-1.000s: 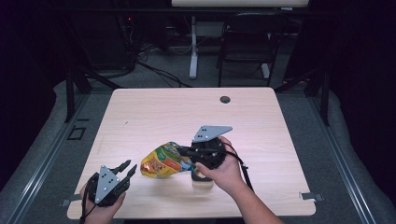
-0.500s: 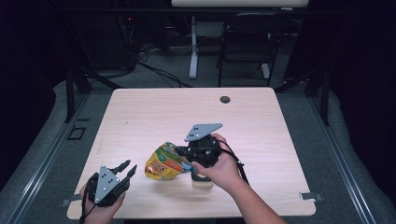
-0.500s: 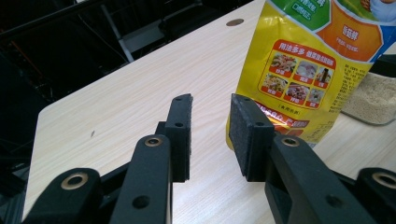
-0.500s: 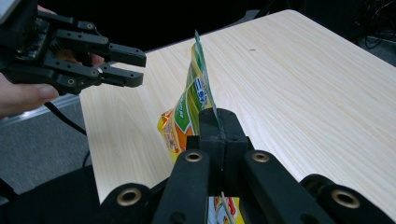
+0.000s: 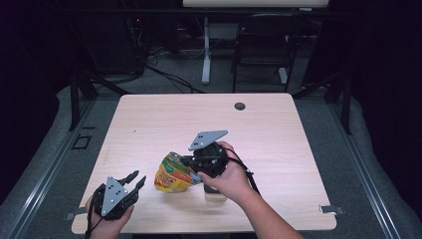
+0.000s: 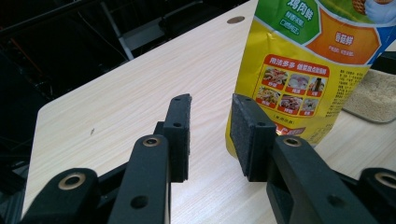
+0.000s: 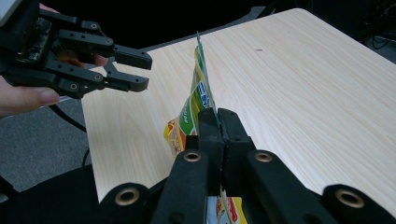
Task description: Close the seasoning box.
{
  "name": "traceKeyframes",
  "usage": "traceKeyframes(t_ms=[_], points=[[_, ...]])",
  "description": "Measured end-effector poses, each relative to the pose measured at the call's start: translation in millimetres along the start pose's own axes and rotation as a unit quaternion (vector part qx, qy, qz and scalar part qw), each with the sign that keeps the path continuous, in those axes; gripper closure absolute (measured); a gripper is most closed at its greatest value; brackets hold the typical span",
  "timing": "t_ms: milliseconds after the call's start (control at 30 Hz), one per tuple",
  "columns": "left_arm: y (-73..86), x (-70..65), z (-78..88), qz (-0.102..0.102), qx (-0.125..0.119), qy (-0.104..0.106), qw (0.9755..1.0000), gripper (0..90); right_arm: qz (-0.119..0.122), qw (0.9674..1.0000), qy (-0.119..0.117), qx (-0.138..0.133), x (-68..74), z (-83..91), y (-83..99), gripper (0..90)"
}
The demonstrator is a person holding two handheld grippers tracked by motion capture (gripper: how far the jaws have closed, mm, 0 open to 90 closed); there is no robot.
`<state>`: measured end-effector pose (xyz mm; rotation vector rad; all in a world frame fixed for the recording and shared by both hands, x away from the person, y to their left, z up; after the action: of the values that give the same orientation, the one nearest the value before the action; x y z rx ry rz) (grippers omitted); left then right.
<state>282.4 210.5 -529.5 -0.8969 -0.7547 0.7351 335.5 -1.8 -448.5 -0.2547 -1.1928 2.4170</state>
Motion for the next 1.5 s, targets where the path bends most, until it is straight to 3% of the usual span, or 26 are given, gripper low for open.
traceKeyframes(t_ms=[233, 500, 733, 967, 1233, 1500], points=[[0.2, 1.5, 1.1, 0.001, 0.000, -0.003, 1.0000, 68.0, -0.005, 0.9999, -0.012, 0.004, 3.9, -8.7, -5.9, 86.4], [0.9, 6.4, 2.4, 0.008, -0.002, -0.005, 0.9999, 67.2, 0.014, 0.9996, -0.018, 0.014, 14.3, -25.9, -15.1, 85.5], [2.5, 12.2, 3.2, 0.016, -0.002, -0.008, 0.9998, 66.9, 0.035, 0.9987, -0.010, 0.035, 21.7, -39.1, -26.1, 85.4], [3.3, 19.4, 5.9, 0.023, -0.003, -0.012, 0.9997, 66.4, 0.042, 0.9970, -0.021, 0.062, 30.0, -55.9, -38.8, 84.7], [5.7, 26.8, 7.4, 0.029, -0.002, -0.017, 0.9994, 65.8, 0.066, 0.9933, -0.027, 0.091, 42.3, -70.7, -46.1, 82.1], [8.0, 32.7, 10.6, 0.036, -0.003, -0.018, 0.9992, 64.8, 0.056, 0.9937, -0.035, 0.091, 43.7, -71.5, -47.5, 78.9]])
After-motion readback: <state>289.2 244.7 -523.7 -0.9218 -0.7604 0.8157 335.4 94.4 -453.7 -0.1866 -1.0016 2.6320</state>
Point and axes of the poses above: each handheld gripper's, and its own axes: z roughly backward along the jaws, y roughly out of its underside, x roughly to its left, the point moved 6 cm from there along -z, roughly forward along the jaws, and after that the axes turned 2 degrees about x, right-handed, at the moved point
